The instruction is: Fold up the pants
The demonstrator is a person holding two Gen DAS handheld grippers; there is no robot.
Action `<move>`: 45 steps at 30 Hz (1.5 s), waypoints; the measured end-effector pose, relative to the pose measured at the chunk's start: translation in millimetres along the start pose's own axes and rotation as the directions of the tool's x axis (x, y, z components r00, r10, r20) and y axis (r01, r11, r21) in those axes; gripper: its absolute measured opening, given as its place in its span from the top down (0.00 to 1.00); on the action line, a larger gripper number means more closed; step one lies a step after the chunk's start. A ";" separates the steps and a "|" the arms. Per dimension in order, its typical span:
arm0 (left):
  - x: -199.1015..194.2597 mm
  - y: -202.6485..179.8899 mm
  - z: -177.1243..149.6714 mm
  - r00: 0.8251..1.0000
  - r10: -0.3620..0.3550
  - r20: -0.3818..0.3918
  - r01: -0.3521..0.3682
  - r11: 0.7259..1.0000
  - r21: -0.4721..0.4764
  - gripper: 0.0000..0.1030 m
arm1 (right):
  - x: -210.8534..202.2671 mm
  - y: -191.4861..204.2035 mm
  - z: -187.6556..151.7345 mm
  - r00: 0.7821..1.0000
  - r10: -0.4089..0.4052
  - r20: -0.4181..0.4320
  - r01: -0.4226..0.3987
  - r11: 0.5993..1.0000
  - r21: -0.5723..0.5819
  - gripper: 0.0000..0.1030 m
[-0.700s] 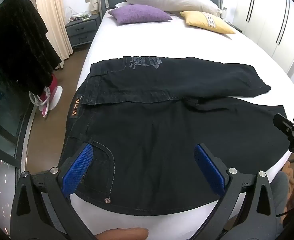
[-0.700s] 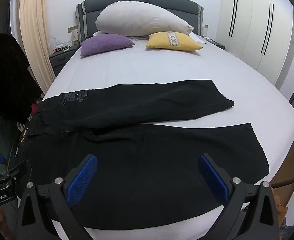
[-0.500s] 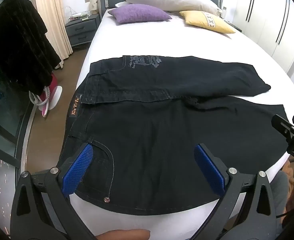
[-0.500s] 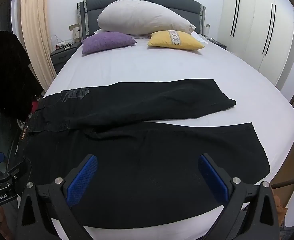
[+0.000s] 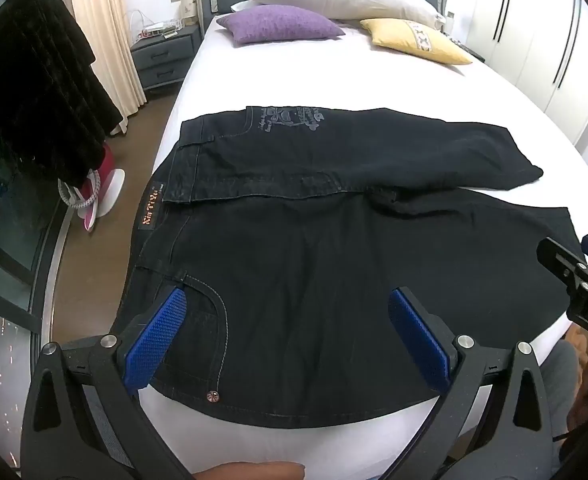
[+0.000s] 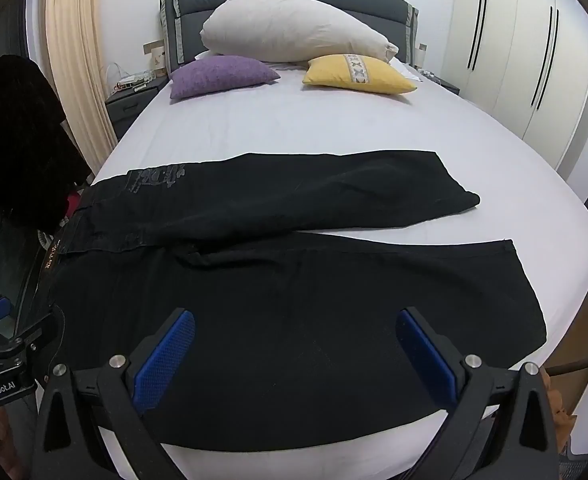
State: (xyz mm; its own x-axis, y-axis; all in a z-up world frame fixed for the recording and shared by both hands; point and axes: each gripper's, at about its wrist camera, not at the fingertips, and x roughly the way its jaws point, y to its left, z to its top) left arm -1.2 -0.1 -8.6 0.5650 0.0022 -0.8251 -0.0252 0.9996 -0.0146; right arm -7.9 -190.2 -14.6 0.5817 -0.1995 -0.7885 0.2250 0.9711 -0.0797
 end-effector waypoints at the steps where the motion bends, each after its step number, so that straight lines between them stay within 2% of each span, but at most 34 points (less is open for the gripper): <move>1: 0.1 0.0 -0.1 1.000 0.000 0.000 0.000 1.000 0.000 0.00 | -0.1 0.1 -0.3 1.000 0.001 0.000 -0.001 1.000 0.000 0.00; 45: 2.5 1.2 -5.1 1.000 0.004 -0.007 -0.004 1.000 0.002 0.00 | 3.1 4.9 -5.5 0.999 0.002 -0.044 -0.003 1.000 -0.011 0.00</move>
State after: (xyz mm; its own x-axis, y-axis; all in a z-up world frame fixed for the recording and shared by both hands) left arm -4.0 1.0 -13.5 0.5594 0.0060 -0.8289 -0.0255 0.9996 -0.0099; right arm -9.3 -185.3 -20.8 0.5477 -0.1913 -0.8145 0.2148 0.9730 -0.0841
